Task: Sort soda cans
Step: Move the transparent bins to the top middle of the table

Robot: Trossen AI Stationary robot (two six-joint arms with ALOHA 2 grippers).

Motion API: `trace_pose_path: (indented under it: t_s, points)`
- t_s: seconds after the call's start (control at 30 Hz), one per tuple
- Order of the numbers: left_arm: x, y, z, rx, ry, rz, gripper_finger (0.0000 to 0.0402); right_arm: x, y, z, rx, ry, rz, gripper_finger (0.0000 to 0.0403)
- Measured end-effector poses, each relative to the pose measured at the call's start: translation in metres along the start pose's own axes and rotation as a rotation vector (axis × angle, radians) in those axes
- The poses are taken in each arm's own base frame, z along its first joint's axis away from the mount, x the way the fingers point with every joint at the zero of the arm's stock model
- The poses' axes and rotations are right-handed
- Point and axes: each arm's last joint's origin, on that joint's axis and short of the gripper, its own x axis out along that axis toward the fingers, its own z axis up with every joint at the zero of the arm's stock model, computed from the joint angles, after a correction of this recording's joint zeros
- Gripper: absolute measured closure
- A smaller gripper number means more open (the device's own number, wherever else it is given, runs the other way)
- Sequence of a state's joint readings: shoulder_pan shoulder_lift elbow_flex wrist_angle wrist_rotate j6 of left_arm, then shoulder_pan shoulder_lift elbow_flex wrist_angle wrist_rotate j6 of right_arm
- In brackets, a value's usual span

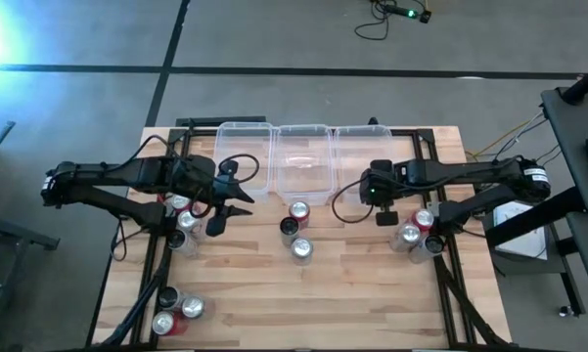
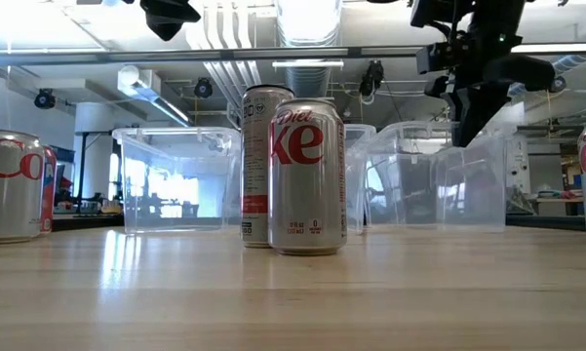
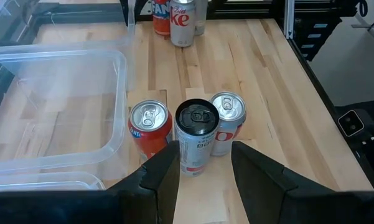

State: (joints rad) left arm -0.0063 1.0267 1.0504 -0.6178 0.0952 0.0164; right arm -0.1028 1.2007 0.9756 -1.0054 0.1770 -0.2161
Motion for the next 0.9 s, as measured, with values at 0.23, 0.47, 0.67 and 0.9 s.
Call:
trace_pose_path:
  t_s: [0.23, 0.47, 0.67, 0.9]
  points:
    - [0.0, 0.0, 0.0, 0.0, 0.0, 0.0, 0.0272, 0.0, -0.001, 0.006, 0.083, -0.066, 0.007, 0.0372]
    - [0.0, 0.0, 0.0, -0.007, 0.0, -0.001, 0.0272, 0.0, 0.0, 0.008, 0.166, -0.09, 0.05, 0.037]
    - [0.002, 0.0, -0.003, -0.019, 0.015, 0.004, 0.0272, 0.005, 0.001, 0.011, 0.109, -0.065, 0.072, 0.037]
    - [0.013, 0.003, -0.022, -0.073, 0.087, 0.043, 0.0272, 0.008, 0.0, 0.017, 0.038, 0.01, 0.072, 0.037]
